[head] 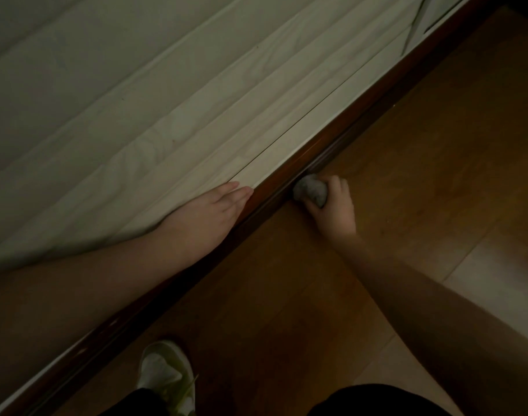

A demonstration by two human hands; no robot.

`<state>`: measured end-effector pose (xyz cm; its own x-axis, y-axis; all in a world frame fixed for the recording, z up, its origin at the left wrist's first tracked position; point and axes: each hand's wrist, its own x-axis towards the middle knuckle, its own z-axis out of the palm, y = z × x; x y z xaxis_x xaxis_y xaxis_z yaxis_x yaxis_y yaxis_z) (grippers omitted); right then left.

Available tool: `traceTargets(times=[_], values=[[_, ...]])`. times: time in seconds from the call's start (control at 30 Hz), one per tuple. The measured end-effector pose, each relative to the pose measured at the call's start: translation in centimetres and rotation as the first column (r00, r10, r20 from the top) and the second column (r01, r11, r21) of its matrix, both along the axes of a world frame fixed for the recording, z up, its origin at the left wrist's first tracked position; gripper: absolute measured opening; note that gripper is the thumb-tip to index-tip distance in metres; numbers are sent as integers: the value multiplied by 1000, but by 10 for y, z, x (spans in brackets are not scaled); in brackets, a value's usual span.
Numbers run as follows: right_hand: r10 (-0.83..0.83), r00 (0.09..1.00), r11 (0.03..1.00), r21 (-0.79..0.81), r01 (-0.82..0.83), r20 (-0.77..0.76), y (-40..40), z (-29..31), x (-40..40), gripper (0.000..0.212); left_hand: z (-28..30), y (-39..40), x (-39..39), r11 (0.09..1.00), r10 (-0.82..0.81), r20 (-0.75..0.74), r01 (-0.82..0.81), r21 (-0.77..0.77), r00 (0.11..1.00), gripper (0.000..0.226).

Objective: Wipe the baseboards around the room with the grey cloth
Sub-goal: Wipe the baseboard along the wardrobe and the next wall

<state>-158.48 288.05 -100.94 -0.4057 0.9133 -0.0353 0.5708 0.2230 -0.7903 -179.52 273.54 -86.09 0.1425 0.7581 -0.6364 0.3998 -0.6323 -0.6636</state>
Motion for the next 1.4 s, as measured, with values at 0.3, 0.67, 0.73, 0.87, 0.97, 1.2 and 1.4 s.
traceTargets(times=[0.3,0.67,0.73,0.87,0.97,1.2,1.4], values=[[262,960,964,-23,-266,-95,-89,17,-39,49,-3,-3,-4,1000,-14,20,14,10,1000,76],[8,999,1000,21,-9,38,75,42,1,44,-7,-7,-11,1000,-30,53,30,8,998,81],[-90,994,996,6,90,63,110,49,9,46,-8,-7,-11,999,-38,45,37,12,998,80],[-173,977,983,-34,178,124,159,60,16,45,-10,-4,-11,1000,-16,77,14,18,997,83],[-211,971,977,-15,215,114,154,61,15,44,-10,-2,-12,1000,6,88,-6,-7,996,92],[-65,991,997,-53,59,-114,24,45,1,44,-8,1,-8,1000,5,82,-4,-15,997,92],[318,940,939,-101,-330,-122,-117,18,-25,48,-5,2,-6,1000,-1,36,1,-7,999,76]])
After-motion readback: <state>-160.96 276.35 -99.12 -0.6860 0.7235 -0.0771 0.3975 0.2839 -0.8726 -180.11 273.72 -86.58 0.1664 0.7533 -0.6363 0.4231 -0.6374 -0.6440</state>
